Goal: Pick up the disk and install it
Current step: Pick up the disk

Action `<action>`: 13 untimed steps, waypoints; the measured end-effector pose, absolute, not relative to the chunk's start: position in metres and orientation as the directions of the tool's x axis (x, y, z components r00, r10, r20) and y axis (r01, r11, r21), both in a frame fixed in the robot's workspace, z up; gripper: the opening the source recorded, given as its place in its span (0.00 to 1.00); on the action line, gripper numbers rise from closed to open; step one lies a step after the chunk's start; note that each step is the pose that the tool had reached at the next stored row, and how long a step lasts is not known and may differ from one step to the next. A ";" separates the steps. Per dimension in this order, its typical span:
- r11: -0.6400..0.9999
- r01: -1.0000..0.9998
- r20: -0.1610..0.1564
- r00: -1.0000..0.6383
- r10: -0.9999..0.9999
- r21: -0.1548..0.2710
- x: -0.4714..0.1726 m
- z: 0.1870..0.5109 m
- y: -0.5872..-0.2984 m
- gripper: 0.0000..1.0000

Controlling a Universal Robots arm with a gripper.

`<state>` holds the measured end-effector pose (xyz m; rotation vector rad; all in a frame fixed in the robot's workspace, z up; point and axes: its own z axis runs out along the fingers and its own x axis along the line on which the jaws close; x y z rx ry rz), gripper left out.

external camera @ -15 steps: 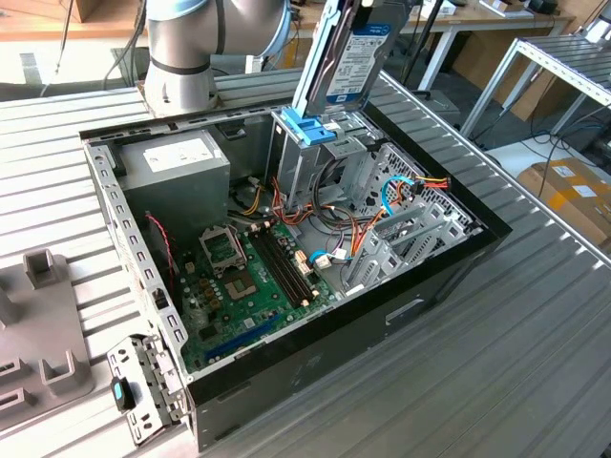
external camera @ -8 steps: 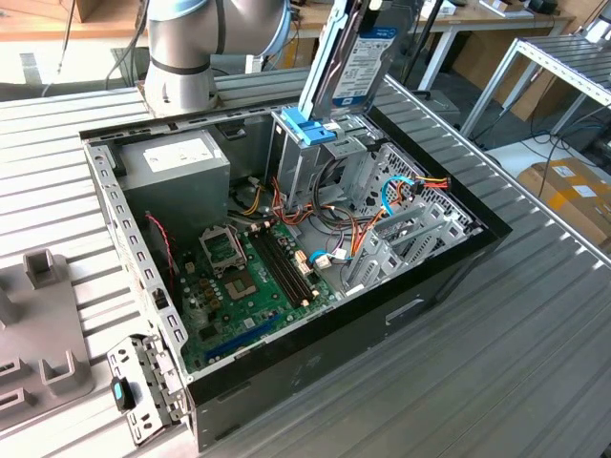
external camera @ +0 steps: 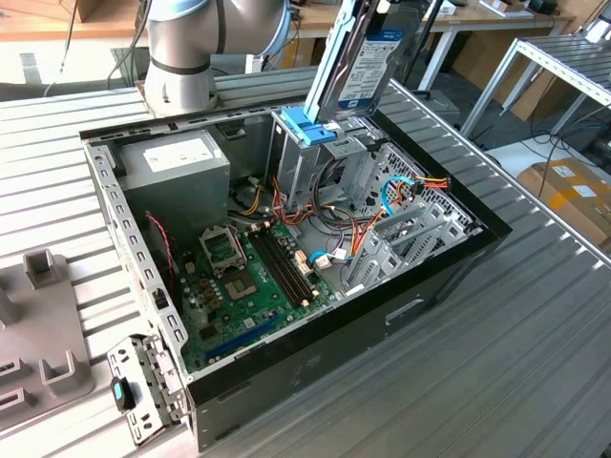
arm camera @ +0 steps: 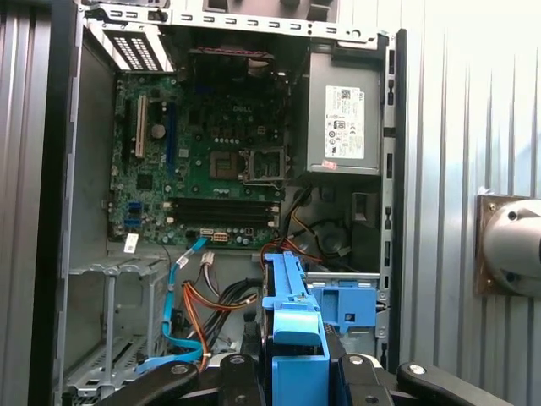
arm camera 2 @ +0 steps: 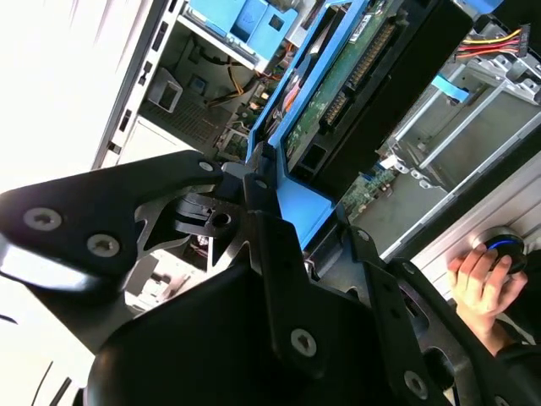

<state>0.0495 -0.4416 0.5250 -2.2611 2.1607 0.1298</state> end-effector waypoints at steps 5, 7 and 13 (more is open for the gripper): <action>-0.047 -0.998 -0.068 0.044 -0.997 0.049 0.052 0.525 -0.445 0.37; -0.047 -0.998 -0.068 0.044 -0.997 0.049 0.054 0.525 -0.447 0.37; -0.047 -0.998 -0.068 0.044 -0.997 0.049 0.057 0.525 -0.450 0.37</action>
